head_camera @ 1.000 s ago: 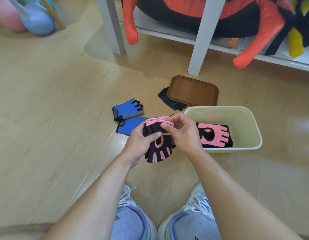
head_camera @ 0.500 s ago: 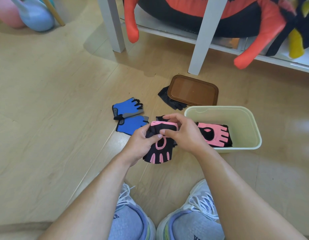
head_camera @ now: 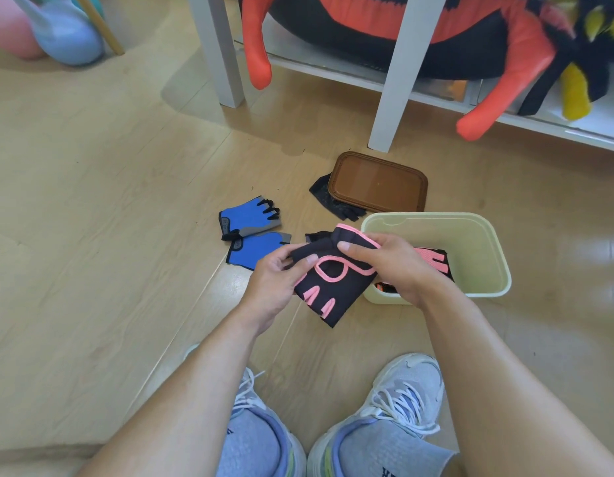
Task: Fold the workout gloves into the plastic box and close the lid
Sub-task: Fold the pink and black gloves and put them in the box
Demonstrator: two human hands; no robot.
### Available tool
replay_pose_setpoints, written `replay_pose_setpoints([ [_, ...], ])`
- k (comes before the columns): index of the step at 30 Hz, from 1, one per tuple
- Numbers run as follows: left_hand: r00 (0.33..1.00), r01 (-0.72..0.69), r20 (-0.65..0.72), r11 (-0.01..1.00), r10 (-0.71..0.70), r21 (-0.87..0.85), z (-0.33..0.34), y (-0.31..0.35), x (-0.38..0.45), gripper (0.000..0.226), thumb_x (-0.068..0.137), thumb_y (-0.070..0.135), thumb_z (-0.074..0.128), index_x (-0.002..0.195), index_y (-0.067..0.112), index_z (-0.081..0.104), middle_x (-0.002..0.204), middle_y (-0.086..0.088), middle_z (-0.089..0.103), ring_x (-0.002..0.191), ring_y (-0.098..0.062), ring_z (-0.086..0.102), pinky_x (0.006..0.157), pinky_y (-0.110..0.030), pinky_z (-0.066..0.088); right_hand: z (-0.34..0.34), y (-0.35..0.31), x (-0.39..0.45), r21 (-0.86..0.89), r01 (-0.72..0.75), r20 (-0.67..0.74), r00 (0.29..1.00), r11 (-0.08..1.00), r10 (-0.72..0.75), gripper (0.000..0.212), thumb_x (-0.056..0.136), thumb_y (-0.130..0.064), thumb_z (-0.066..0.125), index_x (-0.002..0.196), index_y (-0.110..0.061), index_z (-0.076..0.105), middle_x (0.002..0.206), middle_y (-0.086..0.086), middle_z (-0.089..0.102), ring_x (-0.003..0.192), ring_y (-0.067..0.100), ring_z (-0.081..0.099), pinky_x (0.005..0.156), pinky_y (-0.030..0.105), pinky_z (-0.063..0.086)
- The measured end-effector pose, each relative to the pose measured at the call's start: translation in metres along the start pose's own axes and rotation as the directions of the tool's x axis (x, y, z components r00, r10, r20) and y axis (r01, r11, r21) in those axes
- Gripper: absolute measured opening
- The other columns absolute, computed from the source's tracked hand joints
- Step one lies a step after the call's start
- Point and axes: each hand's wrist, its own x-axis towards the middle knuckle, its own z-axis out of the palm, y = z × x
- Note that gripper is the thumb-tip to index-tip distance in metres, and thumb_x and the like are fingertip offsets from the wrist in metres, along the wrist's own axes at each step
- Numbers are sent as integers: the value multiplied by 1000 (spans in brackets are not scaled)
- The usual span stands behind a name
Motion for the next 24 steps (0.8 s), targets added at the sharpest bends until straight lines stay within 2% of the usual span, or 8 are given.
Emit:
replay_pose_setpoints([
  [3, 1000, 15, 17, 998, -14, -60, 7, 6, 2, 30, 98, 30, 67, 127, 22, 65, 108, 2, 80, 93, -17, 78, 78, -33, 64, -9, -3, -1, 130, 172, -426, 899, 977, -102, 14, 92, -35, 75, 103, -26, 72, 87, -2, 80, 74, 10, 77, 59, 22, 56],
  [6, 996, -7, 87, 997, 0, 73, 16, 7, 4, 40, 97, 39, 67, 136, 31, 62, 132, 7, 68, 116, -10, 69, 97, -36, 58, -34, -9, -5, 142, 377, -840, 536, 915, -90, 18, 94, -32, 73, 108, -24, 64, 89, -12, 71, 64, -10, 68, 57, 13, 52],
  [8, 988, -43, 155, 975, 9, 218, 27, 3, 3, 43, 96, 39, 68, 139, 36, 60, 141, 12, 60, 131, -5, 56, 107, -32, 47, -54, -6, -5, 76, 314, -894, 441, 946, -75, 21, 93, -30, 73, 111, -25, 63, 92, -13, 70, 76, -3, 71, 71, 26, 60],
  [12, 957, -72, 282, 876, -75, 478, 53, -16, 1, 60, 94, 41, 71, 149, 43, 47, 161, 10, 40, 147, -10, 38, 118, -32, 32, -70, 8, -4, 66, 57, -815, 580, 996, 21, 16, 90, -29, 69, 106, -25, 65, 93, -5, 74, 86, 20, 74, 85, 43, 61],
  [16, 934, -33, 325, 870, -148, 492, 65, -28, -2, 70, 96, 39, 69, 156, 44, 35, 163, 7, 38, 150, -12, 33, 118, -32, 30, -73, 17, -1, 54, -180, -621, 764, 982, 174, 5, 90, -24, 68, 94, -24, 64, 94, 4, 77, 88, 30, 74, 85, 49, 62],
  [19, 935, -48, 330, 877, -129, 479, 66, -30, 1, 66, 97, 36, 68, 155, 43, 37, 163, 10, 39, 151, -10, 31, 117, -30, 28, -78, 20, 8, 74, -273, -545, 794, 959, 269, 7, 95, -14, 61, 92, -20, 62, 93, 9, 75, 86, 31, 73, 82, 45, 62],
  [22, 943, -82, 321, 869, -92, 487, 63, -35, 5, 63, 97, 36, 68, 152, 49, 40, 162, 15, 38, 149, -6, 34, 107, -18, 34, -77, 23, 17, 149, -323, -513, 783, 935, 352, 9, 100, -11, 57, 92, -13, 61, 86, 9, 71, 76, 27, 69, 63, 36, 57],
  [24, 939, -105, 335, 870, -73, 482, 63, -37, 3, 62, 99, 32, 67, 148, 57, 39, 164, 18, 31, 144, 1, 33, 100, -8, 33, -74, 33, 26, 181, -360, -483, 779, 915, 401, 9, 99, -10, 57, 92, -12, 62, 90, 11, 72, 81, 29, 70, 73, 42, 61],
])
